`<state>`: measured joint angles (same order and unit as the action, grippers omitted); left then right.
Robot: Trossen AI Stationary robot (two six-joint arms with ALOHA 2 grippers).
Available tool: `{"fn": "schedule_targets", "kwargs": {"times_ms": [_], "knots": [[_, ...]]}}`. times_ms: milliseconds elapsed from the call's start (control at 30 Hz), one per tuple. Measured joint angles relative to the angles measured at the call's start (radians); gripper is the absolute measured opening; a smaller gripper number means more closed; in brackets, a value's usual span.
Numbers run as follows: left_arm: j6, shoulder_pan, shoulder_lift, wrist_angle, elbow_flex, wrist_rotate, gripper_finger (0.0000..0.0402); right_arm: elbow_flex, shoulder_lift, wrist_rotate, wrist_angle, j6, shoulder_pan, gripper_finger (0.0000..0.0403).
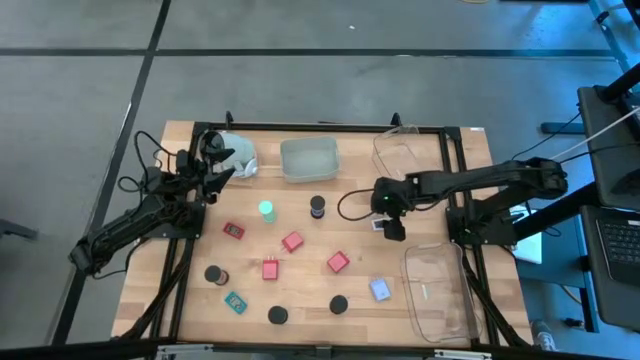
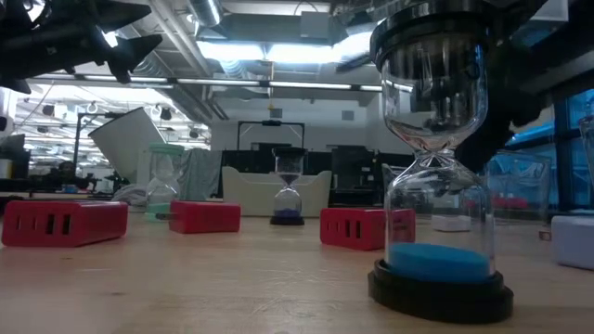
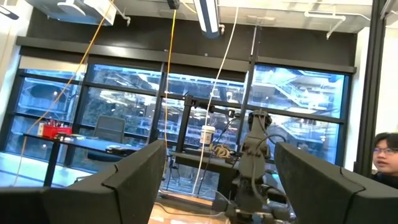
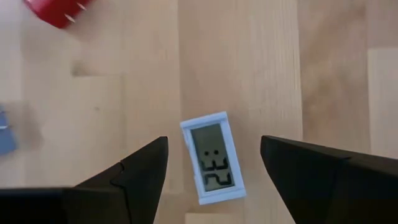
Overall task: Pick & Place Office items
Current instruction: Put the white digital clock into the top transparent bin
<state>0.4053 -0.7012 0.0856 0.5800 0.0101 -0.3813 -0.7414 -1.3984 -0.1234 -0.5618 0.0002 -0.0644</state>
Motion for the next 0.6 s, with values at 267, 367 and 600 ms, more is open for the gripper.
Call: {"fn": "schedule_targets", "kwargs": {"times_ms": [267, 367, 600], "knots": [[0.0, 0.0, 0.0, 0.0, 0.0, 0.007, 0.0296, -0.005, -0.091, 0.007, 0.005, -0.045, -0.008, 0.0286], [0.0, 0.0, 0.0, 0.0, 0.0, 0.007, 0.0296, 0.002, -0.104, -0.015, 0.004, -0.068, -0.009, 0.0287], [0.0, 0.0, 0.0, -0.001, 0.0, 0.023, 0.0296, 0.0, -0.101, -0.022, 0.039, -0.128, -0.009, 0.0287]]}}
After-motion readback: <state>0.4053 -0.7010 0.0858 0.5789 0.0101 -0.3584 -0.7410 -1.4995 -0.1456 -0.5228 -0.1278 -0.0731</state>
